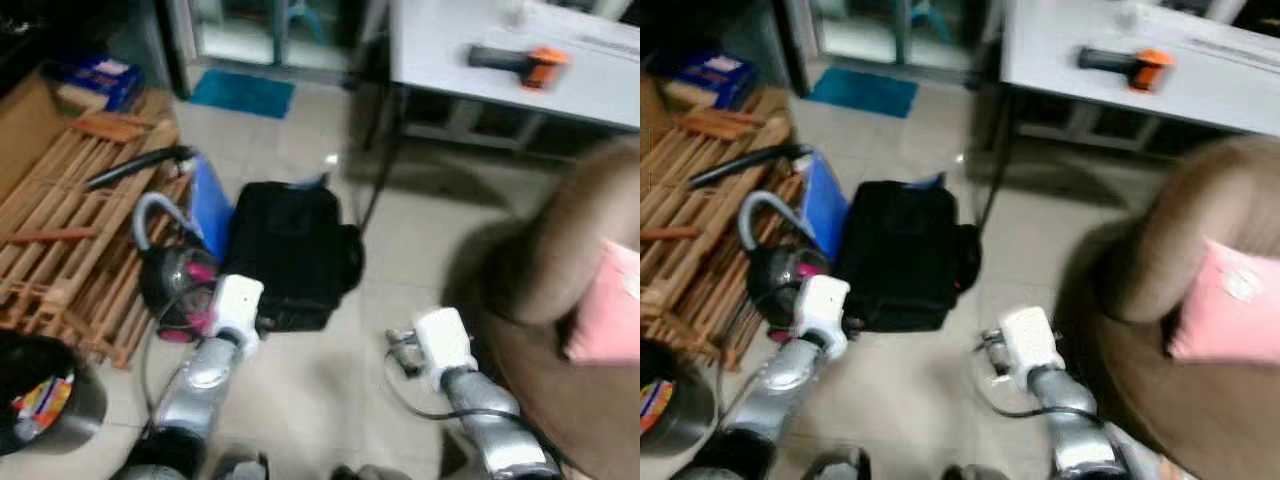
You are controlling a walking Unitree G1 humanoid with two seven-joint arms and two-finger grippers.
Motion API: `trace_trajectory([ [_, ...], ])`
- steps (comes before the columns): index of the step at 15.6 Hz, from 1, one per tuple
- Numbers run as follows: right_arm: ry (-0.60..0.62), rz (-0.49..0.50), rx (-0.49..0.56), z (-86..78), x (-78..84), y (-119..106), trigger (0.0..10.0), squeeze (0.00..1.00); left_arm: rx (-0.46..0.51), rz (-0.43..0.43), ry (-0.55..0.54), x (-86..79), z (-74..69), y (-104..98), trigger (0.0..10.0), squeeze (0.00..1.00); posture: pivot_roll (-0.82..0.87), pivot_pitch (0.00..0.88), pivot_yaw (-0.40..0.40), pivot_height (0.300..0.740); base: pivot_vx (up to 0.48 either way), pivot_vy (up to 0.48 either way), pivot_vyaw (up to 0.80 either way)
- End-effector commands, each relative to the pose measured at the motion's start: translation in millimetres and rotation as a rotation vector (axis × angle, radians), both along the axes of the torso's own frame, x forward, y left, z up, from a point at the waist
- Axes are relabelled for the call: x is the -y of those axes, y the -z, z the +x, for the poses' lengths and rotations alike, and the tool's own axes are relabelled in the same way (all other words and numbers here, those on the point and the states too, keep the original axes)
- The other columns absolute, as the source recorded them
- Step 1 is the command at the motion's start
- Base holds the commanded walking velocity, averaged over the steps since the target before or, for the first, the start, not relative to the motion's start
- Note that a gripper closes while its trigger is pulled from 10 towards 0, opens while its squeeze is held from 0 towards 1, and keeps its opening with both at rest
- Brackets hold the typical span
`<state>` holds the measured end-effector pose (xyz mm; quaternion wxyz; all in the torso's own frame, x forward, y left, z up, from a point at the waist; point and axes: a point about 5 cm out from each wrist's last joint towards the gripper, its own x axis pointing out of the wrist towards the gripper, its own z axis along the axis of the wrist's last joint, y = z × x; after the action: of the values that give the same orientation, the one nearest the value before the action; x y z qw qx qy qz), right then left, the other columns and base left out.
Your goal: Move the pillow to the sofa from floor
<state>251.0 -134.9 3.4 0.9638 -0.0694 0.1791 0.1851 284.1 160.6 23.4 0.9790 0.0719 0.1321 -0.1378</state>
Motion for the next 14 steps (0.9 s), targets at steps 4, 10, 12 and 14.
trace_trajectory([
  [4, 0.044, -0.030, -0.039, -3.4, 17.8, 12.0, 10.0, 0.00, -0.005, 0.000, 0.049, 14.7, -0.6, 1.4, 10.0, 0.00, 0.02, 0.159, -0.088, 0.740, 0.000, 0.000, 0.00],
  [10, 0.064, -0.027, -0.094, -3.3, 25.1, 23.2, 10.0, 0.00, -0.005, 0.003, 0.053, 17.9, -3.0, 3.1, 10.0, 0.00, 0.01, 0.174, -0.097, 0.740, 0.000, 0.000, -0.36],
  [12, 0.061, -0.030, -0.102, -7.2, 26.0, 27.1, 10.0, 0.00, -0.009, -0.003, 0.054, 19.0, -3.9, 4.0, 10.0, 0.00, 0.01, 0.176, -0.098, 0.740, 0.000, 0.000, -0.80],
  [14, 0.058, -0.032, -0.112, -10.0, 26.5, 30.5, 10.0, 0.00, -0.013, -0.008, 0.059, 20.3, -4.5, 4.6, 10.0, 0.00, 0.01, 0.178, -0.100, 0.740, 0.000, 0.000, -0.79],
])
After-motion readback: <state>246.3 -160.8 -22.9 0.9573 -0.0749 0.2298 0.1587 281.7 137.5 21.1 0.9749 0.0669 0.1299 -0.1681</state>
